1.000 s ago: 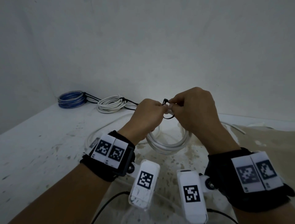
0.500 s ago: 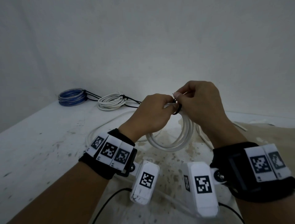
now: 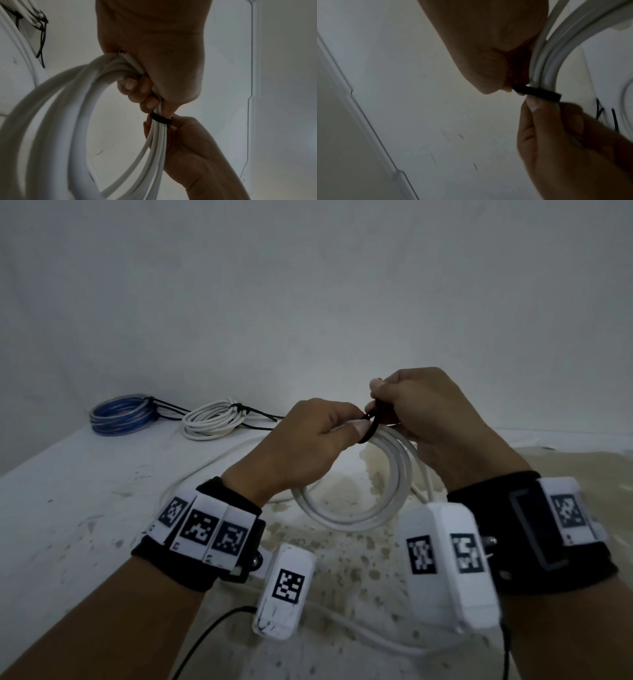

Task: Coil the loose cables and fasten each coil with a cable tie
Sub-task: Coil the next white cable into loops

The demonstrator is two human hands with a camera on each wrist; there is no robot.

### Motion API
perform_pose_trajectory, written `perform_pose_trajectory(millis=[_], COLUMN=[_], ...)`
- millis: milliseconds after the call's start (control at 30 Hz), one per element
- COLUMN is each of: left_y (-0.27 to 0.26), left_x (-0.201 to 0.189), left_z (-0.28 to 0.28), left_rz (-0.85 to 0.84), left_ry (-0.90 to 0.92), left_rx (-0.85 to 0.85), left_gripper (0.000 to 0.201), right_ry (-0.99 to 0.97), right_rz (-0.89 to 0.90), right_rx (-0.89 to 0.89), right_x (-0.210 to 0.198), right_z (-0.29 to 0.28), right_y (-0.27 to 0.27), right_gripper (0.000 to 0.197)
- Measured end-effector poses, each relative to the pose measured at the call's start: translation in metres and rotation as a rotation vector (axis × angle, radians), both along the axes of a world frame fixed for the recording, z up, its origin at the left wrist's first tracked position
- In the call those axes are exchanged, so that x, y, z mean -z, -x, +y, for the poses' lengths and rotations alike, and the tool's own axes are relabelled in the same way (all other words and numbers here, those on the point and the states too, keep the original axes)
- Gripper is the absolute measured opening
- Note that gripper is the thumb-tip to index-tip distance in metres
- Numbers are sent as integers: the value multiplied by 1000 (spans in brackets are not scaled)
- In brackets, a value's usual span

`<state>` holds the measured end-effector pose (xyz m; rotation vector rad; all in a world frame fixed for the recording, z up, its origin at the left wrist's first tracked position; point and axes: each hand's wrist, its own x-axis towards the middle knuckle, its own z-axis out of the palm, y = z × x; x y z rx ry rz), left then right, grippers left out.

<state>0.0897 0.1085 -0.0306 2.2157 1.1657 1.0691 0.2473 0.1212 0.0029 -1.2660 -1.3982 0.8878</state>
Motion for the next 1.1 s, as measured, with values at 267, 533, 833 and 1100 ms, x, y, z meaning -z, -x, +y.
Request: perform_pose_trajectory(millis=[267, 533, 833, 1100], left_y=[-8, -11, -9, -8], left_x=[-4, -1, -3, 0], left_z=[-5, -5, -3, 2], left_rz=[-79, -167, -330, -345], left_ry=[-5, 14, 214, 224], left_rx=[55, 99, 23, -51], left_gripper=[27, 22, 23, 17], right_ry=[-264, -187, 114, -269], right_rz=[-376, -260, 147, -258], right_rx=[188, 154, -179, -26], right_x=[3, 10, 4, 7], right_z=[11, 15, 7, 8], right_y=[-5, -9, -12, -3], right_gripper=[24, 34, 16, 21])
